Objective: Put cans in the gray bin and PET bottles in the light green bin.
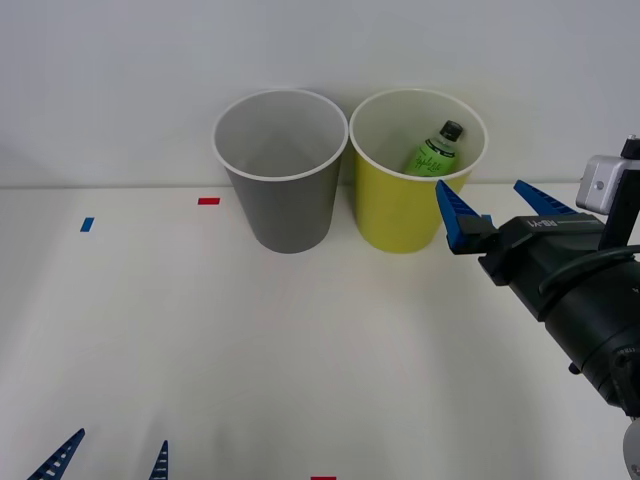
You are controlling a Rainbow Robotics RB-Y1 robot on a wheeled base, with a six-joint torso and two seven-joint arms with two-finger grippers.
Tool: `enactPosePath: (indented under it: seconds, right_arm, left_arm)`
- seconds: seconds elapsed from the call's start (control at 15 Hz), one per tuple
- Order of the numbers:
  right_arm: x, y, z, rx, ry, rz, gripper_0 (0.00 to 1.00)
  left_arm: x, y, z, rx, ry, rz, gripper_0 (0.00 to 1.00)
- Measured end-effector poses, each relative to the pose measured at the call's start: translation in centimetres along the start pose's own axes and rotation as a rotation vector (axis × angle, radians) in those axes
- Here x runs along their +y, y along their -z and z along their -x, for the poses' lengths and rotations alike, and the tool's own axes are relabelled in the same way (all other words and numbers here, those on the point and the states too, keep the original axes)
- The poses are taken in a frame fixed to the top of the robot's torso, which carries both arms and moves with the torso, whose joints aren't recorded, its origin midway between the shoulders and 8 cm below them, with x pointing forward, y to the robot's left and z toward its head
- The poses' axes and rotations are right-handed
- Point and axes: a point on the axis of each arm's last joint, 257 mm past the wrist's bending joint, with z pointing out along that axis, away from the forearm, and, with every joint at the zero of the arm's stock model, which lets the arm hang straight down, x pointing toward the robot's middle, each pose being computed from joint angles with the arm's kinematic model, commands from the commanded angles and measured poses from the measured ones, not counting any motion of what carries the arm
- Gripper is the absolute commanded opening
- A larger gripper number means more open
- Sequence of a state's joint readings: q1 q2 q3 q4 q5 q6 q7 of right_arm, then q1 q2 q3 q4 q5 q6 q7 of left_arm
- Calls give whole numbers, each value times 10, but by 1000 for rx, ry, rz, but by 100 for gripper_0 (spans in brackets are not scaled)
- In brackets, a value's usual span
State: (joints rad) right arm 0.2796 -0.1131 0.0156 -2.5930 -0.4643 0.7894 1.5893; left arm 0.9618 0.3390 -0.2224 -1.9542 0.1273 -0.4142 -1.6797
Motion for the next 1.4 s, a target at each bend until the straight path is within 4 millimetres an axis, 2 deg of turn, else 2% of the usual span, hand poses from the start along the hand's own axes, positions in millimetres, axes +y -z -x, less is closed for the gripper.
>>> enactPosePath:
  seconds: [0.33,0.73,1.0,1.2,1.4]
  right_arm:
    - [1,5,-15,33,24,5,98]
    - [3,0,-27,38,91,-31,98]
    - [-9,-10,-22,-88,206,-97,98]
    - [-17,-2,-41,-137,284,-122,98]
    - [-28,18,-73,-133,314,-144,98]
  left_arm:
    - [0,0,0,0,0,0,100]
    - [0,0,0,0,0,0,100]
    - [0,0,0,0,0,0,100]
    - [0,0,0,0,0,0,100]
    - [0,0,0,0,0,0,100]
